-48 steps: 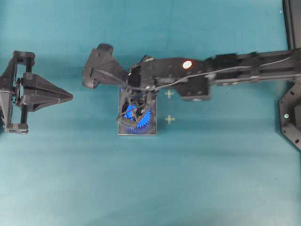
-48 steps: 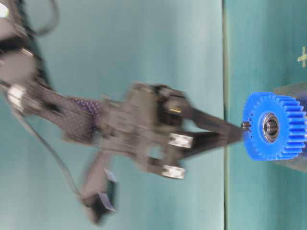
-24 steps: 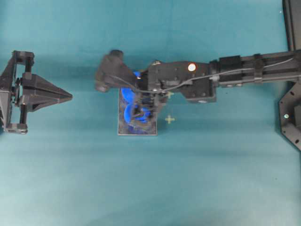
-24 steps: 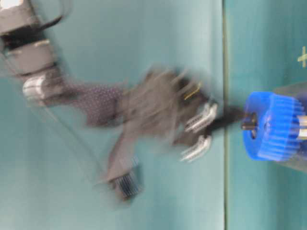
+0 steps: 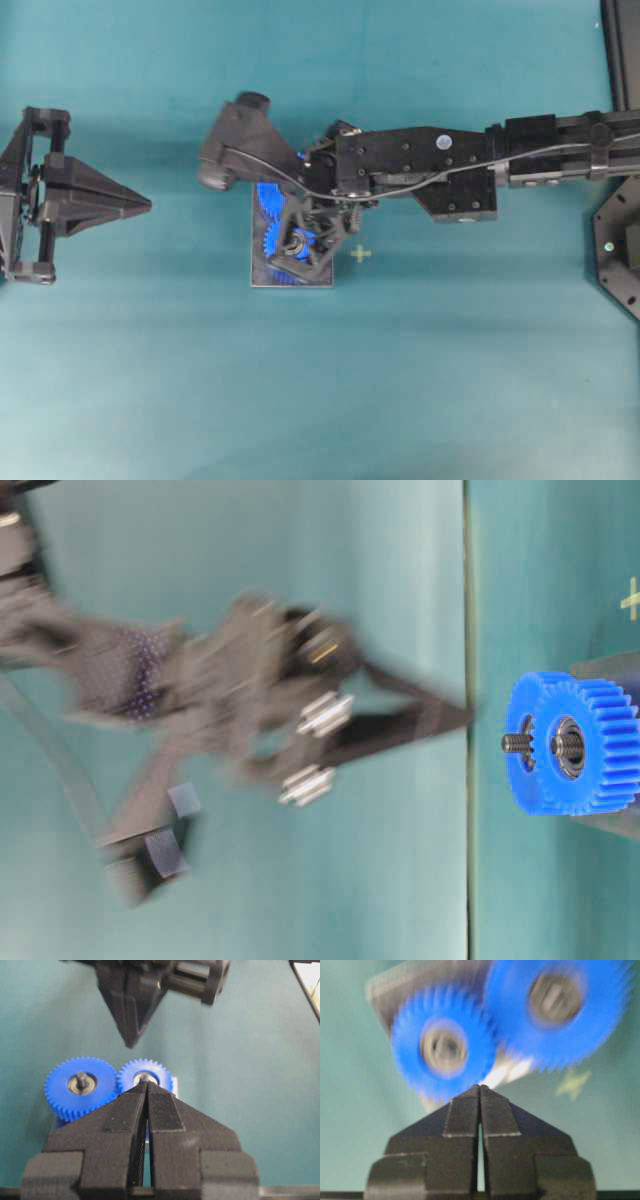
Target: Fit the small gear onto the shaft.
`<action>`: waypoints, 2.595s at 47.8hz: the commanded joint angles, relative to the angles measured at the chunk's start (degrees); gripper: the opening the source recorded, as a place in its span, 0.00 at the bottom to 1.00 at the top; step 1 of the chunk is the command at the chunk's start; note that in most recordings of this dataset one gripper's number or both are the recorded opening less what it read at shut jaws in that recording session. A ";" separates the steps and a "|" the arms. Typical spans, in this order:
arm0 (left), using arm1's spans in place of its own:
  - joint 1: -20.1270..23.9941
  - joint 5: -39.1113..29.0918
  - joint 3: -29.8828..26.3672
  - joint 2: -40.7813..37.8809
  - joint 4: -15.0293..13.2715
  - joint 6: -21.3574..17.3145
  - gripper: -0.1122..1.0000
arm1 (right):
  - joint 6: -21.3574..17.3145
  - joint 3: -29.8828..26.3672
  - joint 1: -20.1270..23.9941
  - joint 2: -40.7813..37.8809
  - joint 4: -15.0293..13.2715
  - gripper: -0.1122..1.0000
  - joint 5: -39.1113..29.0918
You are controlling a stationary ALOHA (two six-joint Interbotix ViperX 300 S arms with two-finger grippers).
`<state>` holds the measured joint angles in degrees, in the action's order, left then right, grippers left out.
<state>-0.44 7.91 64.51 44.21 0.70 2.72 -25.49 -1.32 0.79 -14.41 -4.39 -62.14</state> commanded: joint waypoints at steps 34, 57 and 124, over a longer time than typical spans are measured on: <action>0.00 0.53 -0.62 0.26 0.18 0.18 0.10 | 0.35 2.20 0.00 -3.43 1.32 0.11 0.79; 0.00 0.53 -0.53 0.35 0.26 0.18 0.10 | -3.34 4.22 4.48 3.08 2.64 0.11 -4.13; -0.88 0.18 -0.70 0.70 0.26 -0.44 0.10 | -3.69 40.08 0.53 29.88 -0.62 0.13 38.58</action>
<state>-1.23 7.82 64.60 45.00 0.79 2.37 -29.00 38.67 1.49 14.24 -4.92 -25.40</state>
